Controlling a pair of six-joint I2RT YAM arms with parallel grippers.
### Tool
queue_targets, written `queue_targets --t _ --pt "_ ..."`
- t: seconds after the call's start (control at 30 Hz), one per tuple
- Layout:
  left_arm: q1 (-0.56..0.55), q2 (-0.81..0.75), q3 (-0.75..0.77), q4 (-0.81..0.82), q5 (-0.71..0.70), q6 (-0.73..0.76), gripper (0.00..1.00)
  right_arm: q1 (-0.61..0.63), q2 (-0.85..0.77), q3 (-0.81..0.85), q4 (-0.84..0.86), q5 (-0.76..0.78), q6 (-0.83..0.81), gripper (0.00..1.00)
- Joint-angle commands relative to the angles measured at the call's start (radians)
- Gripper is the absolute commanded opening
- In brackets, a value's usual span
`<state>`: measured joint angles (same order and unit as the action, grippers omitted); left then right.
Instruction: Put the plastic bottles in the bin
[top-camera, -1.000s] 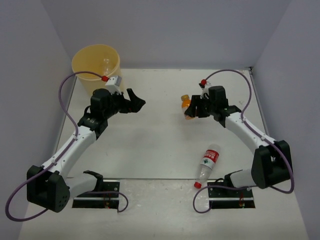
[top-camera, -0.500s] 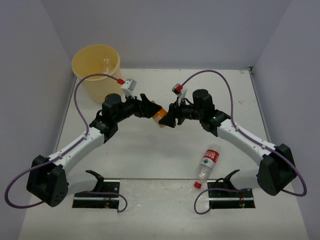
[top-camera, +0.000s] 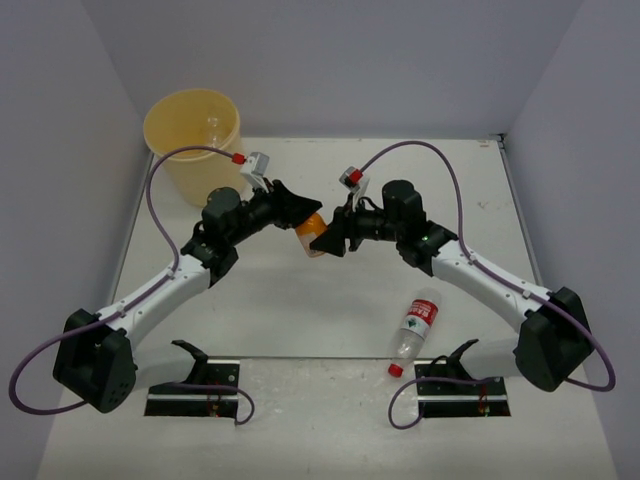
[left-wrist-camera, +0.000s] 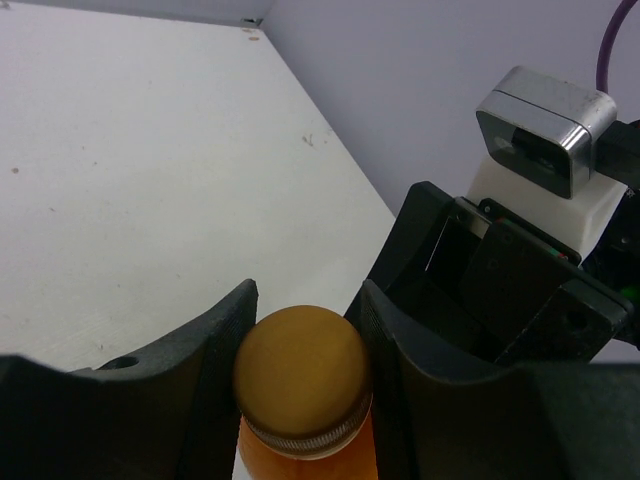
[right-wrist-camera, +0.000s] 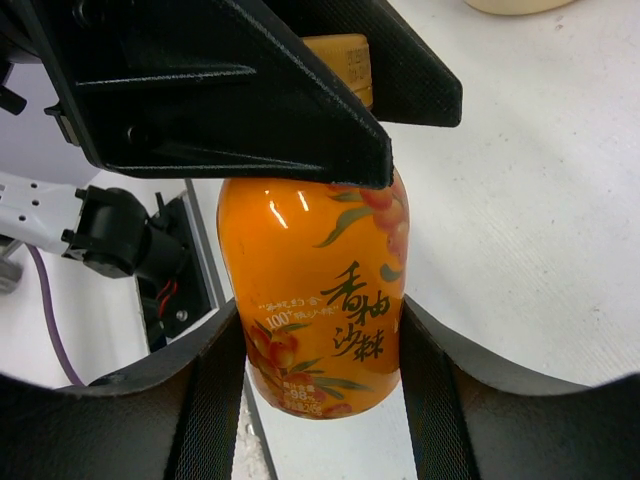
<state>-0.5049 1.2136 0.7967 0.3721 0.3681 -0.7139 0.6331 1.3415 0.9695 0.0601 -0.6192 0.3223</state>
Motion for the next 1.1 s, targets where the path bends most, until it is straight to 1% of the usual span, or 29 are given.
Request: queue_targets --t 0.0,0.07,0.1,0.13,0.23,0.3,0.37,0.4,0.47,0.53,0.63,0.73,0.8,0.87,0.93,1.07 --pt "-0.004 0.004 -0.015 -0.016 -0.025 0.043 0.00 0.005 -0.028 0.040 0.063 0.031 0.042 0.43" --pt "-0.004 0.000 -0.016 -0.018 -0.036 0.046 0.00 0.005 -0.030 0.047 0.049 0.049 0.050 0.70" --pt "-0.006 -0.007 -0.016 -0.021 -0.057 0.048 0.00 0.004 -0.030 0.053 0.040 0.058 0.057 0.86" --pt "-0.006 -0.012 -0.013 -0.034 -0.072 0.055 0.00 0.004 -0.031 0.058 0.029 0.070 0.065 0.98" --pt "-0.006 -0.032 0.021 -0.105 -0.159 0.110 0.00 0.005 -0.036 0.085 -0.038 0.143 0.082 0.99" --pt "-0.006 -0.042 0.067 -0.165 -0.258 0.157 0.00 0.005 -0.050 0.096 -0.095 0.183 0.090 0.99" --pt "-0.002 -0.044 0.129 -0.244 -0.392 0.206 0.00 0.004 -0.077 0.093 -0.145 0.253 0.106 0.99" --pt "0.002 -0.043 0.169 -0.271 -0.449 0.226 0.00 0.004 -0.089 0.085 -0.169 0.308 0.125 0.99" --pt "0.049 -0.032 0.253 -0.334 -0.536 0.250 0.00 0.004 -0.146 0.062 -0.229 0.445 0.159 0.99" --pt "0.110 -0.022 0.339 -0.360 -0.525 0.263 0.00 -0.002 -0.192 0.025 -0.312 0.555 0.206 0.99" --pt "0.254 0.018 0.432 -0.371 -0.508 0.266 0.00 -0.016 -0.265 -0.025 -0.402 0.694 0.264 0.99" --pt "0.341 0.082 0.543 -0.371 -0.563 0.303 0.00 -0.051 -0.354 -0.074 -0.536 0.785 0.369 0.99" --pt "0.372 0.129 0.601 -0.357 -0.639 0.342 0.00 -0.089 -0.396 -0.087 -0.636 0.843 0.431 0.99" --pt "0.396 0.192 0.664 -0.356 -0.691 0.376 0.00 -0.161 -0.425 -0.104 -0.723 0.818 0.461 0.99" --pt "0.430 0.248 0.731 -0.360 -0.714 0.390 0.00 -0.239 -0.441 -0.124 -0.803 0.784 0.466 0.99" --pt "0.485 0.378 0.796 -0.337 -0.742 0.391 0.00 -0.259 -0.450 -0.152 -0.974 0.848 0.528 0.99"
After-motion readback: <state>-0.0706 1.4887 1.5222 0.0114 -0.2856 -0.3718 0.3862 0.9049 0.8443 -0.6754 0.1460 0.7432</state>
